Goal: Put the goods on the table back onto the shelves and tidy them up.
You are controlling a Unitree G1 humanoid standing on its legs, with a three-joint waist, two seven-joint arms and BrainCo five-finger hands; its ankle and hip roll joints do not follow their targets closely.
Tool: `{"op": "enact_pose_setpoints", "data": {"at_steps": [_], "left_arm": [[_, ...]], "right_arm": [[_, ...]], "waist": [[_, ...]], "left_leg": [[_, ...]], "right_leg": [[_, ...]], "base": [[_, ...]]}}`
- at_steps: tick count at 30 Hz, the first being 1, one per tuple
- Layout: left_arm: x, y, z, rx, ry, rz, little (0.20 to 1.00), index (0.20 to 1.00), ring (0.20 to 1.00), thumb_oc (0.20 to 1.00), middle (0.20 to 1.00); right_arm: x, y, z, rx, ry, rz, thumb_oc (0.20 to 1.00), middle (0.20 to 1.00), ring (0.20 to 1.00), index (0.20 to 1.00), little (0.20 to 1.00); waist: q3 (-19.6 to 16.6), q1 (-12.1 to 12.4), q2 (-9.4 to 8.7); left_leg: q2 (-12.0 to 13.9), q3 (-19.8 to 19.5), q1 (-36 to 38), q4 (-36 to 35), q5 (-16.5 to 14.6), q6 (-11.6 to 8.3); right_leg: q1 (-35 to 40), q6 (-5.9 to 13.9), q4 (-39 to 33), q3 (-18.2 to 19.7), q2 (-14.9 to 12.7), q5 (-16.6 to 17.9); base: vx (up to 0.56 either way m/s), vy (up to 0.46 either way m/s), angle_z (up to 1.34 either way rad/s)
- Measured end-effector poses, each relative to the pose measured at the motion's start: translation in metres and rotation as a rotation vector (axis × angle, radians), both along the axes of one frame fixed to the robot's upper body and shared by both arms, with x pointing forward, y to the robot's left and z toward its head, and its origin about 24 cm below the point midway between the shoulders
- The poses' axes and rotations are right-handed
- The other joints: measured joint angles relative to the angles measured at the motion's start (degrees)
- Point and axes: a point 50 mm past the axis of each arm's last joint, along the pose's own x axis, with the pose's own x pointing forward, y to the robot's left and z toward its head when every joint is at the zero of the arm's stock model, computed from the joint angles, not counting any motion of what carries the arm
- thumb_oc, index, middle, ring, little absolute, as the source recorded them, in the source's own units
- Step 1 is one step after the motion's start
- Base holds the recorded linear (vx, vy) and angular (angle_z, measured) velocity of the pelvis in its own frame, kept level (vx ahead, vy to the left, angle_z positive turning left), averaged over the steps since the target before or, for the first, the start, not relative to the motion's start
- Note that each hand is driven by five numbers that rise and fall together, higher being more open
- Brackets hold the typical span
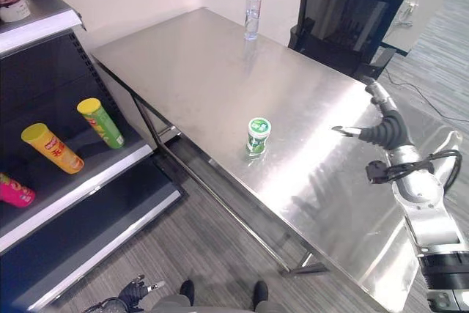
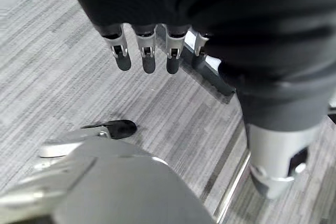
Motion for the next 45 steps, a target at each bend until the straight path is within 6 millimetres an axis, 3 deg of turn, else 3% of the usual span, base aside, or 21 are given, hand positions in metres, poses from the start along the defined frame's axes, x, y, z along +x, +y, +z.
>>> {"op": "enact_pose_setpoints", "data": {"at_steps": [7,13,20,27,45], "left_arm": [[-0.007,-0.002,-0.002,-0.006,0.017,0.006,1.0,1.0,1.0,1.0,1.0],[-0.006,-0.006,-0.003,-0.015,0.015,0.003,1.0,1.0,1.0,1.0,1.0],[-0.002,-0.01,-0.002,-0.037,-0.005,0.028,1.0,1.0,1.0,1.0,1.0],[-0.006,-0.01,-0.004,-0.035,0.013,0.03,1.0,1.0,1.0,1.0,1.0],[0.0,-0.009,-0.003,-0.042,-0.007,0.052,1.0,1.0,1.0,1.0,1.0]], "right_arm": [[0.02,0.026,-0.019,-0.033,0.125,0.128,1.0,1.0,1.0,1.0,1.0],[0.044,0.03,-0.035,-0.105,0.254,0.13,1.0,1.0,1.0,1.0,1.0],[0.054,0.028,-0.035,-0.129,0.282,0.117,1.0,1.0,1.0,1.0,1.0],[0.053,0.023,-0.031,-0.149,0.29,0.11,1.0,1.0,1.0,1.0,1.0],[0.057,0.03,-0.032,-0.18,0.302,0.134,1.0,1.0,1.0,1.0,1.0]], "waist": [[-0.52,0.91,0.92],[-0.78,2.93,1.14],[-0.76,4.53,0.67],[-0.24,5.44,-0.24],[0.49,5.26,-1.51]], "left_leg": [[-0.35,-1.11,0.22,0.0,0.15,0.08],[-0.49,-2.2,-0.4,0.03,0.31,0.15],[-0.57,-5.58,-1.48,0.01,0.99,-0.11],[-0.7,-8.11,-3.28,0.01,1.44,-0.37],[-0.79,-8.42,-3.57,0.0,1.44,-0.38]], "right_leg": [[0.74,-0.05,0.0,-1.49,-0.4,-0.37],[1.01,0.06,0.0,-2.28,-0.49,-0.49],[1.75,0.0,0.0,-5.53,-0.49,-1.06],[1.77,-0.03,0.0,-8.28,-0.48,-1.51],[1.78,0.09,0.0,-9.26,-0.62,-1.82]], "base": [[0.0,-0.015,0.11],[0.0,-0.019,0.09],[-0.01,-0.012,0.24],[-0.01,-0.01,0.21],[0.0,0.0,0.01]]}}
